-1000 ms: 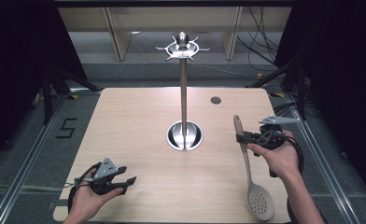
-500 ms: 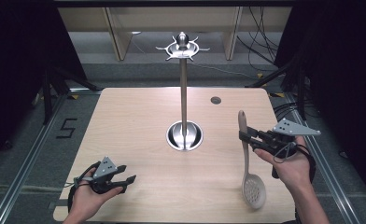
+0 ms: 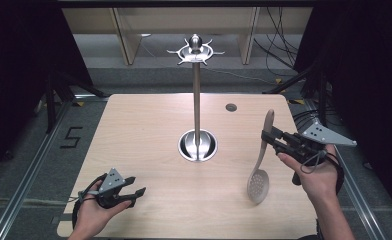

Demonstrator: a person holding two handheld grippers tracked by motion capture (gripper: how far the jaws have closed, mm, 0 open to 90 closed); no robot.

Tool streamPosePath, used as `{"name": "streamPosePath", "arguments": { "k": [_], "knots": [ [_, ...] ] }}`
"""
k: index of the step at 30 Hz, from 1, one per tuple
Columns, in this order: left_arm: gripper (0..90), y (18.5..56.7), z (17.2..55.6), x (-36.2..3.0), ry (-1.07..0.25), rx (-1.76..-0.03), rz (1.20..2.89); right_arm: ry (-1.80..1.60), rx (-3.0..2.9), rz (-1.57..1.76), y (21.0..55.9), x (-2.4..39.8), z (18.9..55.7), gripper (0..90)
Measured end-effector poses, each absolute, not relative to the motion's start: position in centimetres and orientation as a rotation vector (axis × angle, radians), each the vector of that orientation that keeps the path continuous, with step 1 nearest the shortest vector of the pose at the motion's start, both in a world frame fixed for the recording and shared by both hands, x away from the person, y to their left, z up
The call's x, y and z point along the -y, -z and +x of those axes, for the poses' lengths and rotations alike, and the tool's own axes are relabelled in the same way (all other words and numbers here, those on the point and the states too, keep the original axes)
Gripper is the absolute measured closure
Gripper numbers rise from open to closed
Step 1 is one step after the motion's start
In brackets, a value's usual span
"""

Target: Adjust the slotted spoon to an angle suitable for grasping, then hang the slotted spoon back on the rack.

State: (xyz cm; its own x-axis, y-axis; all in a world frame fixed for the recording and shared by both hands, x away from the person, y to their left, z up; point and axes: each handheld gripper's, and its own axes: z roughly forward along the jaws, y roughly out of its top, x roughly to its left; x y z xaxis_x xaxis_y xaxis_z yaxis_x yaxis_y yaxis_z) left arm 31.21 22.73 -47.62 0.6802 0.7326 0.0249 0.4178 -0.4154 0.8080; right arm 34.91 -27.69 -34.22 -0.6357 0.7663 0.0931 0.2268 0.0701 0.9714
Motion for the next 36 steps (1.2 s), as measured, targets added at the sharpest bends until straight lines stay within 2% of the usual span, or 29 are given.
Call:
{"name": "streamPosePath", "arguments": {
  "k": [4, 6, 8, 16, 18, 21, 23, 36],
  "knots": [
    [43.6, 47.7, 30.9, -22.6, -0.459, -0.936, 2.013, -1.581, -1.895, 0.972, 34.0, 27.3, 35.0, 69.4],
    [43.6, 47.6, 31.3, -23.0, -0.505, -0.874, 2.06, -1.58, -1.901, 0.96, 33.9, 27.2, 35.1, 69.5],
    [43.6, 47.8, 31.2, -22.8, -0.471, -0.911, 2.044, -1.585, -1.907, 0.966, 33.6, 26.8, 35.1, 69.5],
    [43.6, 47.7, 31.4, -22.4, -0.472, -0.922, 2.032, -1.555, -1.846, 0.848, 32.2, 25.5, 35.4, 69.5],
    [43.6, 47.5, 31.5, -22.7, -0.498, -0.856, 2.077, -1.544, -1.836, 0.844, 31.8, 25.0, 35.3, 69.5],
    [43.6, 47.6, 31.0, -22.5, -0.466, -0.92, 2.015, -1.512, -1.831, 0.849, 31.3, 24.2, 35.3, 69.5],
    [43.6, 47.3, 31.1, -23.0, -0.493, -0.868, 2.053, -1.508, -1.815, 0.858, 30.8, 23.4, 35.3, 69.5],
    [43.6, 47.5, 31.1, -22.7, -0.485, -0.897, 2.013, -1.541, -1.773, 0.82, 29.0, 20.8, 36.0, 69.5]
  ]
}}
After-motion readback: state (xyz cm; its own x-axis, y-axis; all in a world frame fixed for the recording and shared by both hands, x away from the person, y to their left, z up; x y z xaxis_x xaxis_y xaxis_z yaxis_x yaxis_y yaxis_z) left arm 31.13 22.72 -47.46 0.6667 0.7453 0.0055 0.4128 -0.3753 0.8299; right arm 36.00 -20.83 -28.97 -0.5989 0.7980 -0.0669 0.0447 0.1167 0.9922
